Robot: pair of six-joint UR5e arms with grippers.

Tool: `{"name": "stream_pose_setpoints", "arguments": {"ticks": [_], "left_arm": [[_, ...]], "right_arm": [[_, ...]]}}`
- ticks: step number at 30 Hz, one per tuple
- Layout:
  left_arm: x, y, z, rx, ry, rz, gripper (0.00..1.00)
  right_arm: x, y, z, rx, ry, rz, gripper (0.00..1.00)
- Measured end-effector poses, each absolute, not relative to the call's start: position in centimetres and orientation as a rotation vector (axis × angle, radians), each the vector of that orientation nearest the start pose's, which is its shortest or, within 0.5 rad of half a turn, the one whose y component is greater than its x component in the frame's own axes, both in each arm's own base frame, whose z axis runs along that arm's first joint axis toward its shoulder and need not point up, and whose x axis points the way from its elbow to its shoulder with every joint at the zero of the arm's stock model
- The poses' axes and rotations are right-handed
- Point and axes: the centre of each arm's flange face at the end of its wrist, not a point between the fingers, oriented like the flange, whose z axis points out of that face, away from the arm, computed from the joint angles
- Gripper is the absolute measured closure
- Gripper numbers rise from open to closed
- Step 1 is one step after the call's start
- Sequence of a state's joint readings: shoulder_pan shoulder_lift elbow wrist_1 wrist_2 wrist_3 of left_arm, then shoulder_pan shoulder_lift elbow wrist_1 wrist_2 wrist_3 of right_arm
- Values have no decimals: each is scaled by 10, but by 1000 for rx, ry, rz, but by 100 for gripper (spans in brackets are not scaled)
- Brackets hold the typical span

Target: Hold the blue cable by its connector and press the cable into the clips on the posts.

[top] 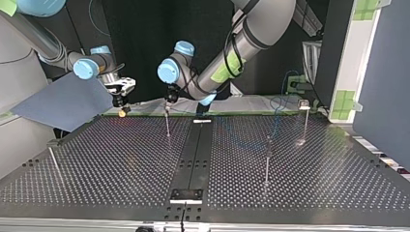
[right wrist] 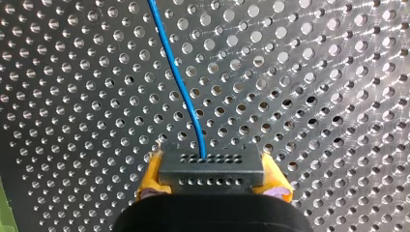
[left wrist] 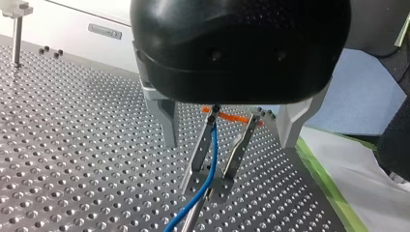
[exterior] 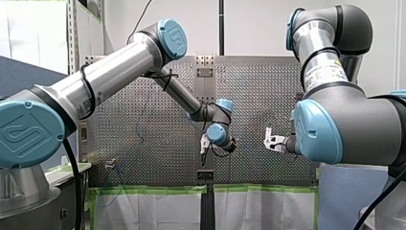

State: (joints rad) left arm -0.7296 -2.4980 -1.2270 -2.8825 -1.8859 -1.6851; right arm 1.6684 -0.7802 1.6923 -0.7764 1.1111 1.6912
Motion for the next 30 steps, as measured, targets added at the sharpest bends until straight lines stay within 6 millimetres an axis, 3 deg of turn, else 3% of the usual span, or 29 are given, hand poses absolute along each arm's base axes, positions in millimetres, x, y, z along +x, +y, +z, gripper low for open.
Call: {"name": "stream_pose_setpoints", "arguments": {"ticks": [17, 30], "left_arm": [[468, -563, 80, 351, 1846, -283, 0], [447, -555, 123, 294, 1760, -300, 0]], "right_arm": [[237, -596, 40, 1678, -1136, 1637, 100], [234, -597, 40, 1678, -1143, 1633, 100]]}}
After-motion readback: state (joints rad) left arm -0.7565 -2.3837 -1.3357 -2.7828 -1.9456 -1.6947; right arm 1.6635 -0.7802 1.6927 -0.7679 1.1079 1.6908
